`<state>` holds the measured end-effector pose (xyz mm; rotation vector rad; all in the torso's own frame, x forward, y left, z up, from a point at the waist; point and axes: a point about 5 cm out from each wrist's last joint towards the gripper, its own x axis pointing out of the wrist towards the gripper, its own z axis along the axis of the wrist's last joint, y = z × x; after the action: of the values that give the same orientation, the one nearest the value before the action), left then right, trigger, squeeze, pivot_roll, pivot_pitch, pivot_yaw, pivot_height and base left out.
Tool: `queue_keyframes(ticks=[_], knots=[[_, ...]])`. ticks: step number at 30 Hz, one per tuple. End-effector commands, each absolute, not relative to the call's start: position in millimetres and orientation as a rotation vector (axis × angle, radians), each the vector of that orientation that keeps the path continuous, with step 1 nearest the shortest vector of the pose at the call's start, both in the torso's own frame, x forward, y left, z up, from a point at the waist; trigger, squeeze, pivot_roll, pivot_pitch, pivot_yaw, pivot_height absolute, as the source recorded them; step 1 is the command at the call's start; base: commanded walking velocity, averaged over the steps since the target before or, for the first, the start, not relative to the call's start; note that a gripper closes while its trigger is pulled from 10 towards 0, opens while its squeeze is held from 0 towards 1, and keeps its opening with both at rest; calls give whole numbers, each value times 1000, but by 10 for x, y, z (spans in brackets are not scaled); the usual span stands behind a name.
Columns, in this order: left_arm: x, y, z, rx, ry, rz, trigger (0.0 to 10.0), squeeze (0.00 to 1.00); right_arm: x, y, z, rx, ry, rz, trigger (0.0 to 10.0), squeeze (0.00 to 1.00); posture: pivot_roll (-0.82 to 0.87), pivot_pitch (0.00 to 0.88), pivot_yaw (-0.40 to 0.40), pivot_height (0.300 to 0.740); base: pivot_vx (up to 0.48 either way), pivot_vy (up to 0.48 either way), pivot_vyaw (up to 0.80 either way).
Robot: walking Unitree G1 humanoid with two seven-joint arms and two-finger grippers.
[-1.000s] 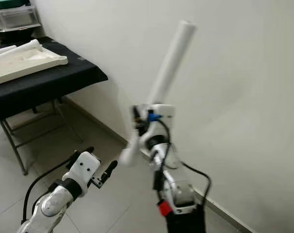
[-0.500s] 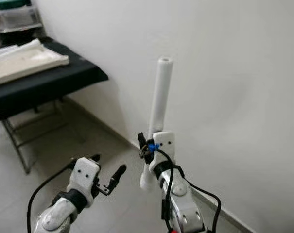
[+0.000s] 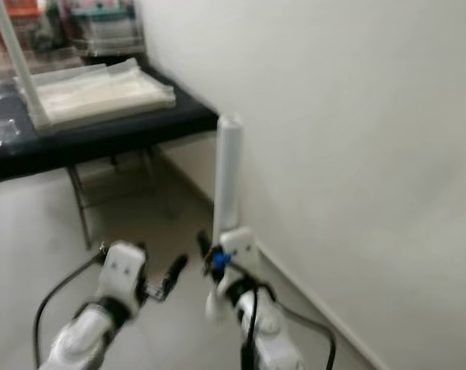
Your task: Building children table
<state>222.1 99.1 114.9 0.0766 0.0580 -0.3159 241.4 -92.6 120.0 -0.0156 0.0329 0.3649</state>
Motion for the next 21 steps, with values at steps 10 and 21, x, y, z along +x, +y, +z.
queue_keyframes(ticks=[10,21], knots=[[2232,933,1147,69,67,-329,10000,0,2472,-1018,1186,-14,47,323,10000,0,17,20,-24,740,348,0,785],[2246,938,1164,74,58,-324,10000,0,2561,-1119,1229,17,19,257,10000,0,19,19,-23,740,378,0,128]])
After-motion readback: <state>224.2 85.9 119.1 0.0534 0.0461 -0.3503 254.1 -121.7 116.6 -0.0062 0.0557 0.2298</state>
